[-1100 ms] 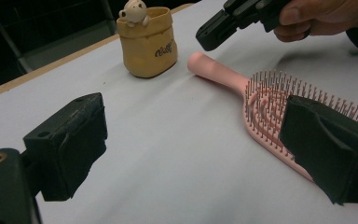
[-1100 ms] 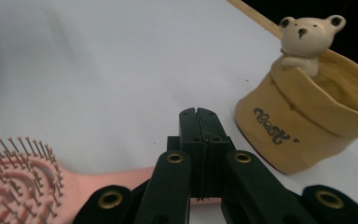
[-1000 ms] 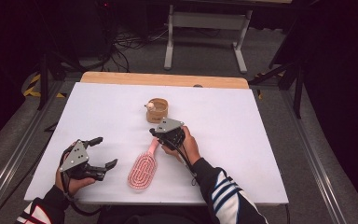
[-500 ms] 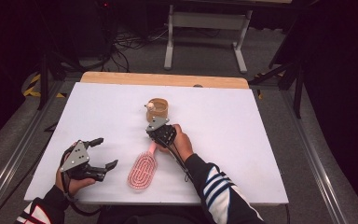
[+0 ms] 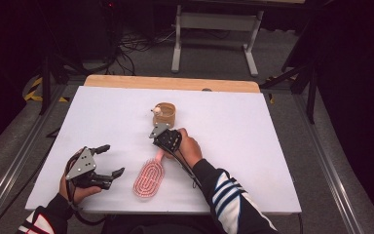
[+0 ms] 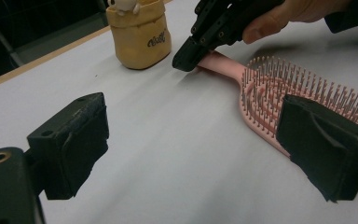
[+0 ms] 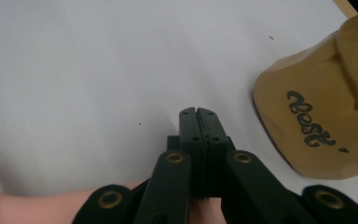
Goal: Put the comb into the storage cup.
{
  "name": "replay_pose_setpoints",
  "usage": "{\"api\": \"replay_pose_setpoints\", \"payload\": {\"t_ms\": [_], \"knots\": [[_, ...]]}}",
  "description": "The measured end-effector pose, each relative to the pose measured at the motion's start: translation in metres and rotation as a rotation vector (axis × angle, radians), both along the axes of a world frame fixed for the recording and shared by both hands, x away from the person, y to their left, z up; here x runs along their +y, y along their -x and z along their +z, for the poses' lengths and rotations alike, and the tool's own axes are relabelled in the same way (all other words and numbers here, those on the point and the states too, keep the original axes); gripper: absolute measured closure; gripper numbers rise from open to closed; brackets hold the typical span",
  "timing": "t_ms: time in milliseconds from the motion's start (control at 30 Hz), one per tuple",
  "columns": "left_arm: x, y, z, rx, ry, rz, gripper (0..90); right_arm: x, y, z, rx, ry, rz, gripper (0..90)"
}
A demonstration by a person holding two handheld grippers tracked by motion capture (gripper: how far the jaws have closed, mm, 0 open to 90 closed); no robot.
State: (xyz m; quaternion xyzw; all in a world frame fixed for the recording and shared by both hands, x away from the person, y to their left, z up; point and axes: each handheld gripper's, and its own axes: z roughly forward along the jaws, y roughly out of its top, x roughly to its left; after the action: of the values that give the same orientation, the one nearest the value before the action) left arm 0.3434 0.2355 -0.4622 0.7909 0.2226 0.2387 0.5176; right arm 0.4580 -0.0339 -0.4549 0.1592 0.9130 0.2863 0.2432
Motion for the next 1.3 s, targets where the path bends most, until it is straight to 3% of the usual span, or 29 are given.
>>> {"api": "replay_pose_setpoints", "payload": {"t_ms": [33,100,167,367,633,1033,1300], "knots": [[0.001,0.0,0.0,0.002,-0.002,-0.001,10.5,0.002,0.0,-0.001,-0.014,0.031,-0.002,90.0],[0.001,0.0,0.0,0.002,-0.003,0.0,10.5,0.004,0.0,-0.001,-0.021,0.042,-0.009,90.0],[0.002,0.0,0.0,0.002,-0.005,0.001,10.5,0.004,0.0,-0.001,-0.009,0.084,-0.017,90.0],[0.003,0.0,0.001,-0.001,0.001,0.006,10.5,-0.006,0.0,0.001,0.035,0.066,-0.057,90.0],[0.002,0.0,0.001,0.002,0.004,0.005,11.4,-0.027,0.007,0.003,0.052,0.067,-0.065,90.0],[0.002,0.0,0.001,0.007,0.003,0.007,11.4,-0.074,0.03,0.003,0.132,-0.03,-0.097,90.0],[0.001,0.001,0.001,0.003,-0.001,0.004,11.1,-0.095,0.047,0.002,0.159,-0.076,-0.095,90.0]]}}
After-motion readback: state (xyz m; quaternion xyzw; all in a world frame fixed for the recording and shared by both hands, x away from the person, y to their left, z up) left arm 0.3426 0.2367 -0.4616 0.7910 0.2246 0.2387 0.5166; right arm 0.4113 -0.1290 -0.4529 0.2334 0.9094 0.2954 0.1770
